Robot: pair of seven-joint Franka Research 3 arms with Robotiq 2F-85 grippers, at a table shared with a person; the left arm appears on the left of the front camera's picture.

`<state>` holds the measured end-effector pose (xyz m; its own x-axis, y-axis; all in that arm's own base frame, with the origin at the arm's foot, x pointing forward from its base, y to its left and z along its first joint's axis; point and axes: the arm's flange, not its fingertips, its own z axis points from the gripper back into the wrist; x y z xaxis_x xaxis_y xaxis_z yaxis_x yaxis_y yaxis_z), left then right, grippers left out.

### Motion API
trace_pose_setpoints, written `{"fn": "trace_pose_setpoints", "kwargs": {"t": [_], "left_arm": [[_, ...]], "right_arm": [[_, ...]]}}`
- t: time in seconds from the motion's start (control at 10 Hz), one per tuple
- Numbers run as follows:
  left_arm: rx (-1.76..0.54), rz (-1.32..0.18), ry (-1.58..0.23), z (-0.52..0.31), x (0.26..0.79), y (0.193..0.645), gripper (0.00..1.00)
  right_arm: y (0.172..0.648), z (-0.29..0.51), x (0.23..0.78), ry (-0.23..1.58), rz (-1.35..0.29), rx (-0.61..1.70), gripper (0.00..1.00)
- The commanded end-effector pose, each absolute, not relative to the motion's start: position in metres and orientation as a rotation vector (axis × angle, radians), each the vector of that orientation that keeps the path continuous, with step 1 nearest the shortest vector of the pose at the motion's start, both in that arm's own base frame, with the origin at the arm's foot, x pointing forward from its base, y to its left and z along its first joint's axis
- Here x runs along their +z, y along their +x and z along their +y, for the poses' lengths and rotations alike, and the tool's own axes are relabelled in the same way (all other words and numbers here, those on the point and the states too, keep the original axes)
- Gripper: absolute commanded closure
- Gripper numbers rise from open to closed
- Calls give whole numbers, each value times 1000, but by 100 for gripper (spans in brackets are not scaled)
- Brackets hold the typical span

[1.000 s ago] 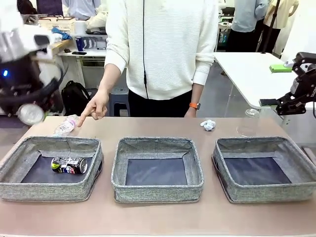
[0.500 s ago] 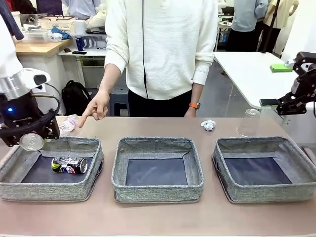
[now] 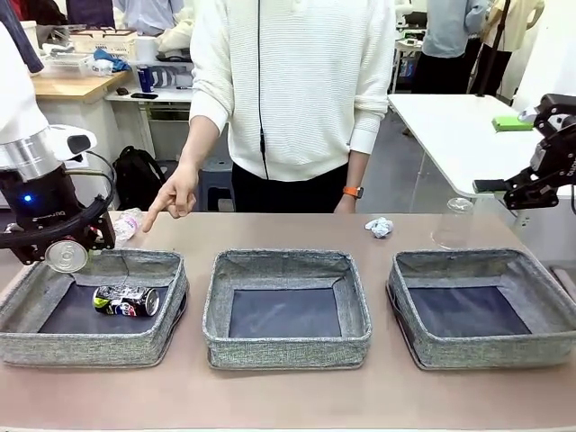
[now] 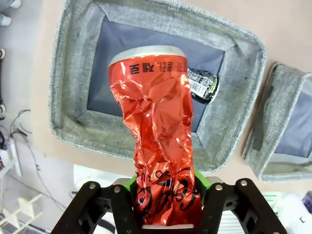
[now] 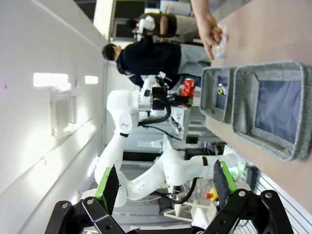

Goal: Sort the waste into the appropriate baskets.
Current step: Place the picked waste into the Fabric basket indicated by the person.

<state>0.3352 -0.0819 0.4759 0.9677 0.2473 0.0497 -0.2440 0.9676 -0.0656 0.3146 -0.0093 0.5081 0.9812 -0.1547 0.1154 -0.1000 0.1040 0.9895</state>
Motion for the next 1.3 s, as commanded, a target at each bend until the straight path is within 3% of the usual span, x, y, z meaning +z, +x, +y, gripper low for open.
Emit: {"fn": "trace_pose_setpoints", "kwargs": {"t": [0.0,0.1,0.2,0.9,1.1,1.2], "left_arm": [[290,-91,-107,-82,481,339,0],[305,-112,-168,-82,486,338,22],[317,-135,-159,-83,490,337,0],[338,-160,-234,-82,502,334,0],[305,-72,-430,-82,514,333,0],[243,46,-597,-83,524,332,0]], "right_arm": [[316,-8,512,1496,-217,-44,0],[316,-8,512,1496,-217,-44,0],[316,-8,512,1496,-217,-44,0],[316,-8,512,1496,-217,-44,0],[316,-8,512,1496,-217,-44,0],[316,-8,512,1496,-217,-44,0]]}}
